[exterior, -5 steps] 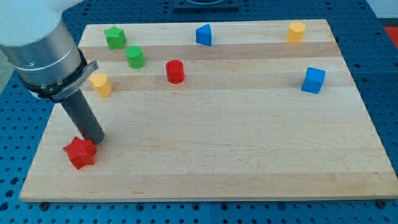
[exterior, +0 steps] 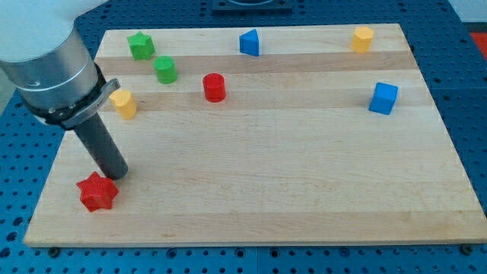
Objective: Push green circle to the red circle
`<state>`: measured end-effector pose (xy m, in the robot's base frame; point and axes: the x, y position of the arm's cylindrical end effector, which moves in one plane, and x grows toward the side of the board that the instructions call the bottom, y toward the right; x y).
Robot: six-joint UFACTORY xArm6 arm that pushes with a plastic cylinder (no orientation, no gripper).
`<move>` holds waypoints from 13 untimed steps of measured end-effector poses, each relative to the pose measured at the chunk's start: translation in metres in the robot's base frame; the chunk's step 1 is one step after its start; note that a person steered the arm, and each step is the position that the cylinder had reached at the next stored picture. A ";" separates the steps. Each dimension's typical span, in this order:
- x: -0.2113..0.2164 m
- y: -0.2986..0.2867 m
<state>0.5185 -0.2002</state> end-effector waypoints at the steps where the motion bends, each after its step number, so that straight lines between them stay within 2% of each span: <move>1: -0.031 0.007; 4: -0.103 0.061; 6: -0.150 0.073; 10: -0.182 -0.009; 13: -0.224 -0.012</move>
<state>0.2950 -0.2122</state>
